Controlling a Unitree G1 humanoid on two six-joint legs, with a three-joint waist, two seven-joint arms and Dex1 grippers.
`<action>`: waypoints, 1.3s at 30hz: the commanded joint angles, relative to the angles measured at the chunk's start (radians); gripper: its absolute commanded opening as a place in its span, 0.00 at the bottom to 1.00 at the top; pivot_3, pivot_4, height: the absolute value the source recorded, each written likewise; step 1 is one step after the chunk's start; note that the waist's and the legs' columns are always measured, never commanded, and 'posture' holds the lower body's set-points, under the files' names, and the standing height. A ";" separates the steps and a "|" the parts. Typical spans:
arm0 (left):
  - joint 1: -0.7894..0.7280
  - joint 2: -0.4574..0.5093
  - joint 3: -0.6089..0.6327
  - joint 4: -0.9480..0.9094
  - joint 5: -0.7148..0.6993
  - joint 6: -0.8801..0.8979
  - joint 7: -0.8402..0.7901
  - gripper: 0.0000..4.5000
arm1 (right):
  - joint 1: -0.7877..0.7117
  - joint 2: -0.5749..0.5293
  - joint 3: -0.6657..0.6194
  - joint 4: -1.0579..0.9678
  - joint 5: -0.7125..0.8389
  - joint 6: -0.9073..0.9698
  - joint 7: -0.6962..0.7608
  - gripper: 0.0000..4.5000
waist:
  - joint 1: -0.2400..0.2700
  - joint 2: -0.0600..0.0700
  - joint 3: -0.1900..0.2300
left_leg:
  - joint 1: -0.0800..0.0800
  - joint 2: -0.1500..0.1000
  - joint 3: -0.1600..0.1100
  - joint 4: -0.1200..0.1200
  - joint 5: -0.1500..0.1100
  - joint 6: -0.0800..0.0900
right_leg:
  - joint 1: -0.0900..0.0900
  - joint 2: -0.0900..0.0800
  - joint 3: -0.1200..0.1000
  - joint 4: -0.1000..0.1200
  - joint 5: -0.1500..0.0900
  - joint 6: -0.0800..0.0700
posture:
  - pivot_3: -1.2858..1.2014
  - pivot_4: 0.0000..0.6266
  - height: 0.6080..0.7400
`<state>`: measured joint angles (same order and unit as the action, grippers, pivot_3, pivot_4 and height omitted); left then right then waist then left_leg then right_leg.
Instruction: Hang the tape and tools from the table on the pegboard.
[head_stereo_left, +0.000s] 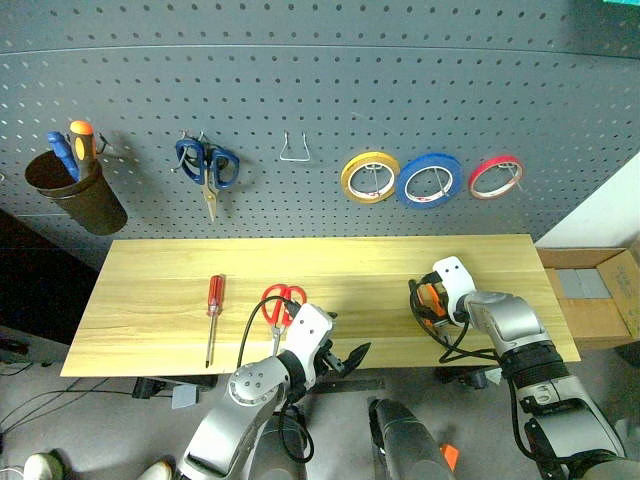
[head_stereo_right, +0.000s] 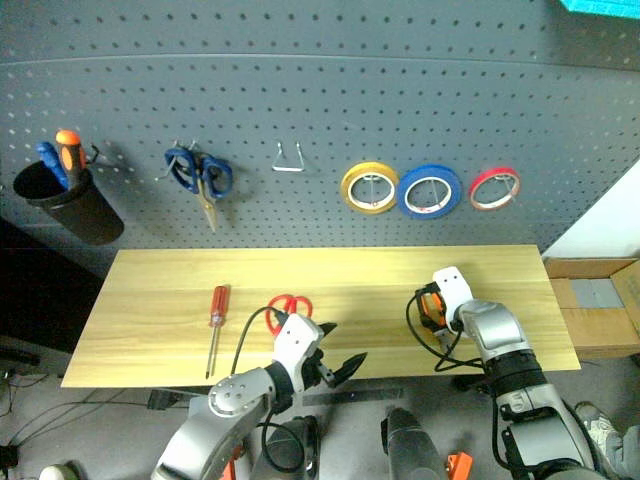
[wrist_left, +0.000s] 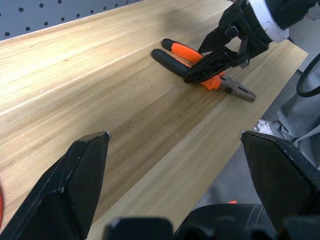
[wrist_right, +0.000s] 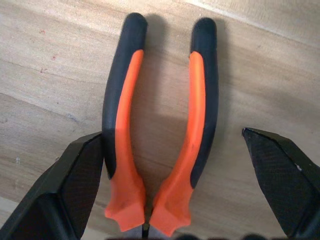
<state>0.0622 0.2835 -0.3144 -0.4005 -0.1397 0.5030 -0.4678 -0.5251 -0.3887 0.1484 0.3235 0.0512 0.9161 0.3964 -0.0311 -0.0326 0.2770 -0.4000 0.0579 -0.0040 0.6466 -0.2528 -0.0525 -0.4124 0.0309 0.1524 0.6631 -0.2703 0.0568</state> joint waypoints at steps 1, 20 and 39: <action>0.006 -0.011 0.003 -0.063 -0.028 0.017 0.003 1.00 | 0.003 -0.005 0.007 0.050 -0.015 -0.037 0.012 0.85 | 0.000 -0.002 0.002 | 0.000 0.000 0.000 0.000 0.000 0.000 | 0.000 0.000 0.000 0.000 0.000 0.000 | 0.56 0.51 1.00; 0.107 0.013 0.131 -0.241 -0.104 0.063 0.032 1.00 | 0.186 0.006 -0.051 -0.544 0.170 -0.140 0.182 0.60 | 0.002 0.000 -0.001 | -0.015 0.002 -0.003 0.000 0.000 -0.002 | -0.014 0.000 -0.004 0.002 0.001 -0.001 | 0.58 0.32 1.00; -0.267 0.015 0.375 -0.246 -0.079 0.052 0.231 1.00 | -0.392 0.457 -0.176 -0.339 0.207 -0.574 -0.146 0.60 | 0.095 -0.005 -0.081 | -0.020 0.001 -0.024 -0.001 0.011 -0.021 | -0.011 0.000 -0.029 0.002 0.005 -0.008 | 0.62 0.17 1.00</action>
<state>-0.1864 0.3052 0.0739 -0.6574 -0.2327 0.5960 -0.2346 -0.8670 0.0599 -0.0073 -0.0151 0.2556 0.4354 0.2548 0.0640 -0.0372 0.1959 -0.4196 0.0594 -0.0274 0.6457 -0.2413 -0.0735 -0.4235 0.0308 0.1237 0.6654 -0.2654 0.0482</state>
